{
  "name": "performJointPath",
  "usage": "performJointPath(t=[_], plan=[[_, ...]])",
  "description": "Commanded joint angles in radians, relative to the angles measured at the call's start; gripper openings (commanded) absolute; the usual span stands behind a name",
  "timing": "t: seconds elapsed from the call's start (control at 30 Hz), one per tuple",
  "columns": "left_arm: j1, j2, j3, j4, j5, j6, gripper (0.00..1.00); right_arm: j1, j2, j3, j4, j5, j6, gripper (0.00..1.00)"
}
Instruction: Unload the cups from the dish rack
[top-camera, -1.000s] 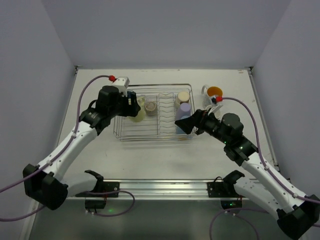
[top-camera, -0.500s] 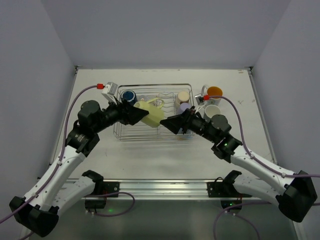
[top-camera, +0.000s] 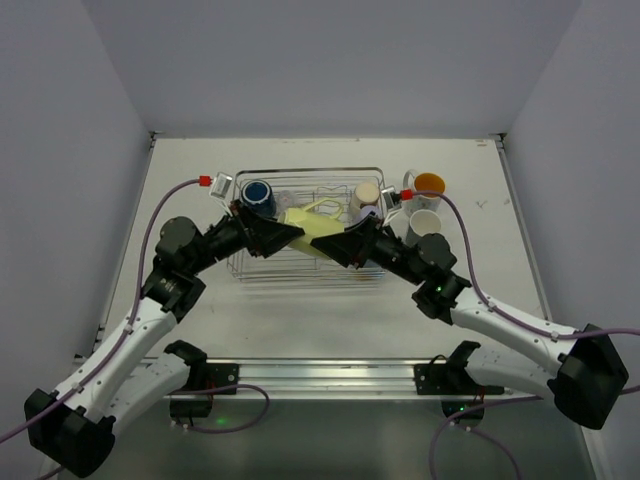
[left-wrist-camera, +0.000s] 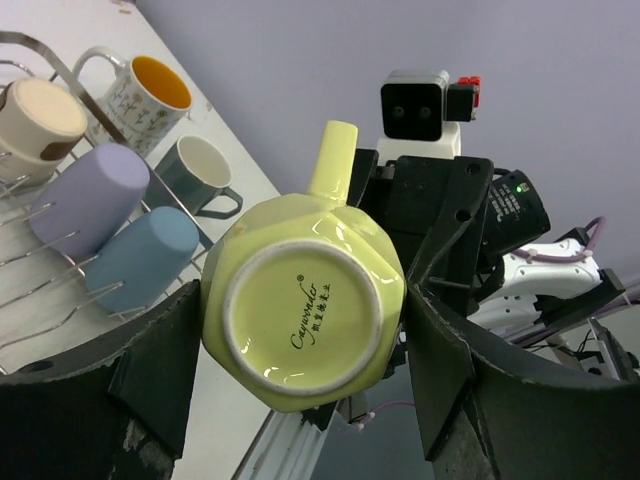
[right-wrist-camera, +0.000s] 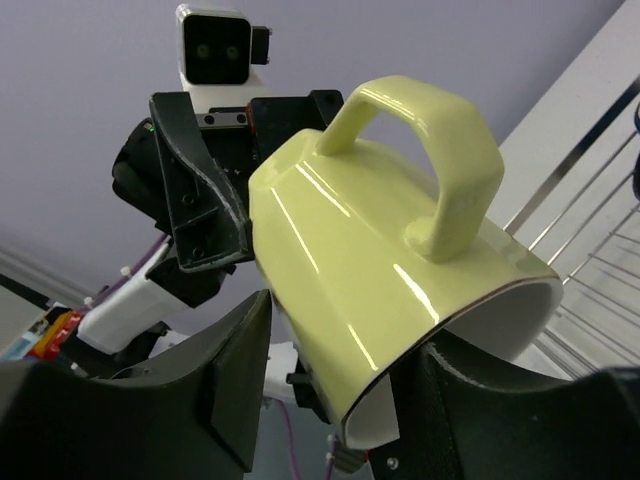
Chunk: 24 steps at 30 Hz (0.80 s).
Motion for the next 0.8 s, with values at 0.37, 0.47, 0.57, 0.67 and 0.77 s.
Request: performJointPath(t=[0.37, 0.47, 0.57, 0.67, 0.77], plan=[[-0.051, -0.029, 0.162, -0.290, -0.143, 0.339, 1.00, 0.020, -0.121, 0.052, -0.122, 0.162, -0.095, 0.00], [-0.051, -0.041, 0.198, -0.413, -0.233, 0.440, 1.00, 0.014, -0.185, 0.125, -0.447, 0.255, -0.207, 0.00], [-0.051, -0.051, 0.213, -0.507, -0.307, 0.526, 1.00, -0.016, -0.202, 0.243, -0.651, 0.353, -0.305, 0.00], [-0.051, -0.060, 0.210, -0.589, -0.359, 0.599, 1.00, -0.136, -0.203, 0.377, -0.935, 0.440, -0.385, 0.00], [-0.051, -0.083, 0.158, -0.613, -0.378, 0.634, 1.00, -0.349, -0.163, 0.486, -1.139, 0.512, -0.459, 0.00]])
